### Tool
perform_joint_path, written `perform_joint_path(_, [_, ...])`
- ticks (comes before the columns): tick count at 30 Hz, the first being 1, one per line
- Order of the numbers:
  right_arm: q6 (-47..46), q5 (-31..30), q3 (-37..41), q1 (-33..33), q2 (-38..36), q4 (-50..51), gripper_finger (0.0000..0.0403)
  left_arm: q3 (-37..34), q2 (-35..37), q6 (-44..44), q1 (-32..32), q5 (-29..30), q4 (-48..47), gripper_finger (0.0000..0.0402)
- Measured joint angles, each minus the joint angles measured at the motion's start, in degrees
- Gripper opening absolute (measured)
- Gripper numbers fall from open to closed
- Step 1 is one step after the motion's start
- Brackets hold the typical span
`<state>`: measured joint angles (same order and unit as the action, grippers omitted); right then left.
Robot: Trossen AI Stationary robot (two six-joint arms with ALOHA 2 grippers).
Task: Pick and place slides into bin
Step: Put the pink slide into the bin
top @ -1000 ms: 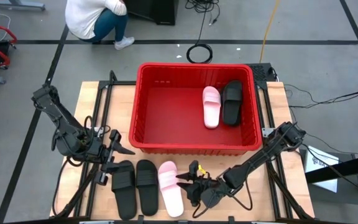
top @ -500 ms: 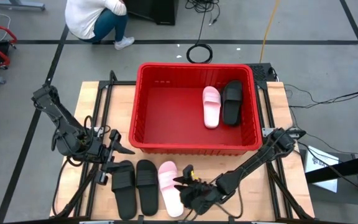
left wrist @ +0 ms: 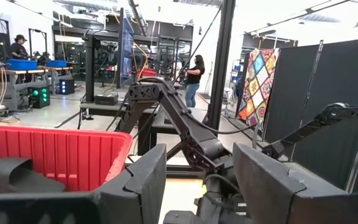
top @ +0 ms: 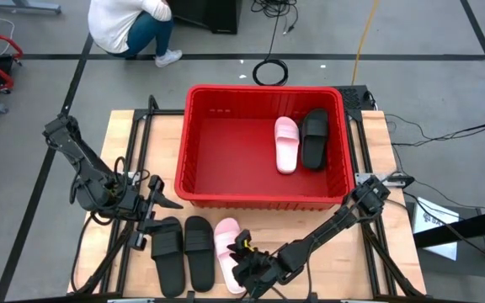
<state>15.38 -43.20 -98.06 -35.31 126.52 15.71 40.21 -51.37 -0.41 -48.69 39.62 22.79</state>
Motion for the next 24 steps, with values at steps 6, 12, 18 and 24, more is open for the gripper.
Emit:
perform_joint_path(6, [1.9, 0.0, 0.0, 0.0, 0.1, 0.0, 0.0141, 0.0, 0.0, 0.1, 0.0, 0.0, 0.0, 0.0186])
perform_joint_path(12, [3.2, 3.1, 0.6, -0.1, 0.0, 0.4, 0.0141, 0.0, 0.0, 0.1, 0.0, 0.0, 0.0, 0.0186])
perform_joint_path(18, [2.0, 2.8, 1.1, 0.8, 0.0, 4.3, 0.0141, 0.0, 0.0, 0.1, 0.0, 0.0, 0.0, 0.0186])
perform_joint_path(24, [-1.1, 1.8, 1.1, 2.0, 0.0, 4.6, 0.0141, 0.0, 0.0, 0.1, 0.0, 0.0, 0.0, 0.0186])
